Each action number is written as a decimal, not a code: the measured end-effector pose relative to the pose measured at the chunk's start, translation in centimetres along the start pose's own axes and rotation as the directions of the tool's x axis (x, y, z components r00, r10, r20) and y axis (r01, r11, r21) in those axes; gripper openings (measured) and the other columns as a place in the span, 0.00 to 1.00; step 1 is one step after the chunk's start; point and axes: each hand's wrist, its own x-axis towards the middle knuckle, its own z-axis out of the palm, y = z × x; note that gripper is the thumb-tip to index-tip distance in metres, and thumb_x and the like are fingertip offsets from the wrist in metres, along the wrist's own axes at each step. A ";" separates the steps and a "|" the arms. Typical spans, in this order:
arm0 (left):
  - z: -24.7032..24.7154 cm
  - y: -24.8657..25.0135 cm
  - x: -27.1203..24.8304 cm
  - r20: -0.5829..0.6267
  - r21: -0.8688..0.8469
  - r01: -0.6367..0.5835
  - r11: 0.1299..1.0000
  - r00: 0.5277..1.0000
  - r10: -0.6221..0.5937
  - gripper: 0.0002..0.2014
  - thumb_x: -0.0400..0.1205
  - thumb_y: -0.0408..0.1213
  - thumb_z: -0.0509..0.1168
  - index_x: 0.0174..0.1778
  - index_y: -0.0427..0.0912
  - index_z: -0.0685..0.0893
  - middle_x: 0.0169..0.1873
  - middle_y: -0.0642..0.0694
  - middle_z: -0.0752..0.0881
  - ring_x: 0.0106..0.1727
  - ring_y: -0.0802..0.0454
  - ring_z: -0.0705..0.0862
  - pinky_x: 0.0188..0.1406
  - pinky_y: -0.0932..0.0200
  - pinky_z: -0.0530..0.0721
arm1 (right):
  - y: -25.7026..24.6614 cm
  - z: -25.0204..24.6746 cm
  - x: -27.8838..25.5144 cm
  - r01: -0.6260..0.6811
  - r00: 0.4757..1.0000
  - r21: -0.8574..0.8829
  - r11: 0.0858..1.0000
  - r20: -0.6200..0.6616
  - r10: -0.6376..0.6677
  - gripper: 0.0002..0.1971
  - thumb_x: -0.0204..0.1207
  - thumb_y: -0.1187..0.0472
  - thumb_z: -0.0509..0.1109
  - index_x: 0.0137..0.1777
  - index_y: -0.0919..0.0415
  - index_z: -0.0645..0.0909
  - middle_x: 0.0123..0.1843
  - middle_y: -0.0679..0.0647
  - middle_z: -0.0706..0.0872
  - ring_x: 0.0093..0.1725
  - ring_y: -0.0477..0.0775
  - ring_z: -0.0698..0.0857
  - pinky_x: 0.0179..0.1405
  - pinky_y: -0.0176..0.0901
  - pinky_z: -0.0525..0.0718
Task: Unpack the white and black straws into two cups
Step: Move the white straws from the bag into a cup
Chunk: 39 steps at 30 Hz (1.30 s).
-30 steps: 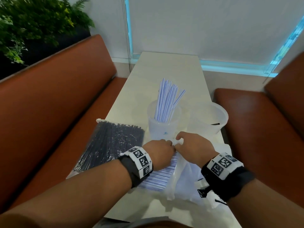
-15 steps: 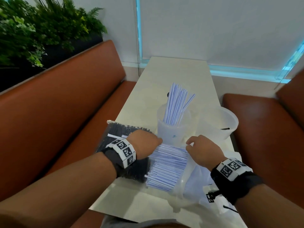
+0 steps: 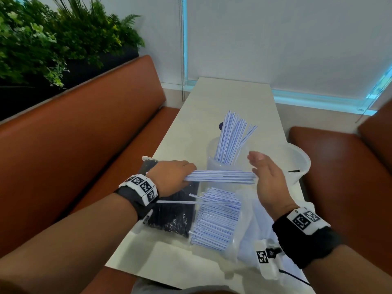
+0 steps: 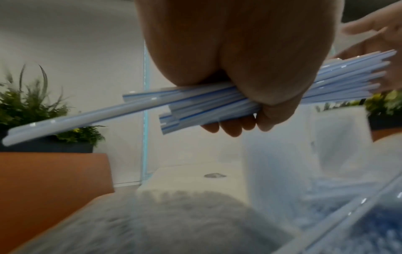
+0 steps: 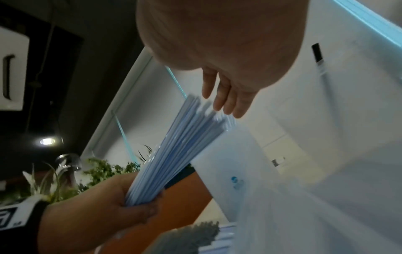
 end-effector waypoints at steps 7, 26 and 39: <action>-1.1 3.8 2.5 -0.115 -0.072 -0.030 0.997 0.993 0.022 0.15 0.83 0.42 0.63 0.66 0.49 0.76 0.52 0.49 0.86 0.46 0.45 0.85 0.38 0.52 0.81 | -1.8 -0.6 0.8 -0.032 0.994 0.136 0.990 -0.099 0.046 0.20 0.90 0.55 0.58 0.52 0.62 0.90 0.51 0.53 0.93 0.56 0.51 0.90 0.60 0.43 0.84; -9.4 10.6 6.5 -0.263 -0.808 -0.489 -0.331 0.799 -0.540 0.09 0.78 0.28 0.70 0.41 0.48 0.83 0.30 0.46 0.82 0.33 0.47 0.83 0.41 0.52 0.85 | -2.0 0.9 0.5 -0.609 0.788 0.635 0.474 0.421 0.448 0.43 0.84 0.29 0.50 0.73 0.71 0.78 0.69 0.70 0.85 0.69 0.68 0.85 0.73 0.61 0.80; -9.0 10.3 6.9 -0.168 -0.832 -0.426 -0.356 0.804 -0.570 0.07 0.80 0.27 0.68 0.45 0.45 0.81 0.29 0.44 0.81 0.31 0.46 0.82 0.37 0.52 0.85 | -2.6 0.7 1.0 -0.103 0.950 0.185 0.977 0.308 0.042 0.30 0.68 0.43 0.80 0.70 0.46 0.78 0.65 0.47 0.88 0.67 0.51 0.86 0.66 0.51 0.84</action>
